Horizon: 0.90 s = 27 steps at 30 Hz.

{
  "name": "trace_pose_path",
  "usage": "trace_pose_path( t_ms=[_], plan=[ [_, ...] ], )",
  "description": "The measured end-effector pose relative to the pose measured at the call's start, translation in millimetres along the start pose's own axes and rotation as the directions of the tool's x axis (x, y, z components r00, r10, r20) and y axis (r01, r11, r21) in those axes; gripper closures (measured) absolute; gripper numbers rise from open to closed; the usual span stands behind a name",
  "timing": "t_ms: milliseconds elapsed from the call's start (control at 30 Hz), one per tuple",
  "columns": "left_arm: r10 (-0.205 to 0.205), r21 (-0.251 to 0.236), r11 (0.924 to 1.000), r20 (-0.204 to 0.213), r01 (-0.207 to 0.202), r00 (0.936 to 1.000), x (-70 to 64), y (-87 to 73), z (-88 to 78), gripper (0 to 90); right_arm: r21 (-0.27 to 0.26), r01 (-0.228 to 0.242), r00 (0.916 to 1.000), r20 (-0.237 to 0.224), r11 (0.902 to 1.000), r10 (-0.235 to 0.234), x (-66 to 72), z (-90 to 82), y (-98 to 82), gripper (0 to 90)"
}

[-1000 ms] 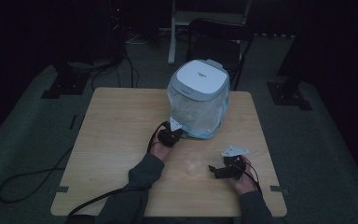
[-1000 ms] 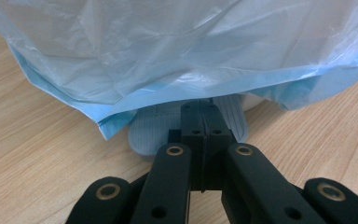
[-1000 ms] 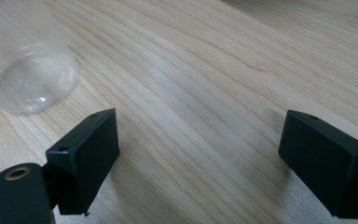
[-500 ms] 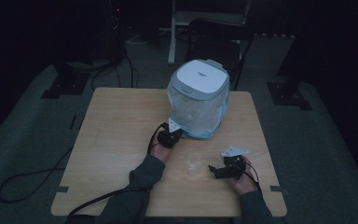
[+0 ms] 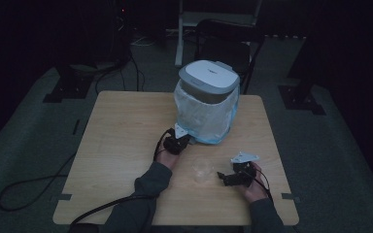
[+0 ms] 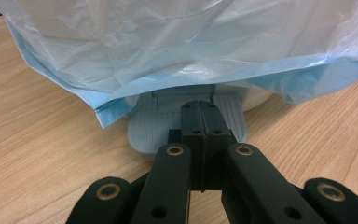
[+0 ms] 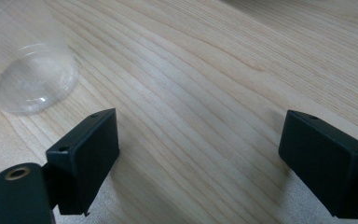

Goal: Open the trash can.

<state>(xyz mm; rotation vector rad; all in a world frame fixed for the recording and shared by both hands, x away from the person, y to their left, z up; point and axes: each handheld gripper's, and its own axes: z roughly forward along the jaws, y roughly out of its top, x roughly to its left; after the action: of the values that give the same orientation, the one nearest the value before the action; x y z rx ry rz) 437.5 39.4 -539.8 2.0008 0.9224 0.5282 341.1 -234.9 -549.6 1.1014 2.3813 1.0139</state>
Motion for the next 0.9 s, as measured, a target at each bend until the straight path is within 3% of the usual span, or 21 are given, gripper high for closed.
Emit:
trace_pose_path(
  t_ms=[900],
  plan=[
    [-0.002,0.033,0.9994,-0.002,0.002,1.0,0.1,0.6,3.0,90.0,0.001,0.001,1.0,-0.001,1.0,-0.001,0.7,-0.1,-0.1,11.6]
  ],
)
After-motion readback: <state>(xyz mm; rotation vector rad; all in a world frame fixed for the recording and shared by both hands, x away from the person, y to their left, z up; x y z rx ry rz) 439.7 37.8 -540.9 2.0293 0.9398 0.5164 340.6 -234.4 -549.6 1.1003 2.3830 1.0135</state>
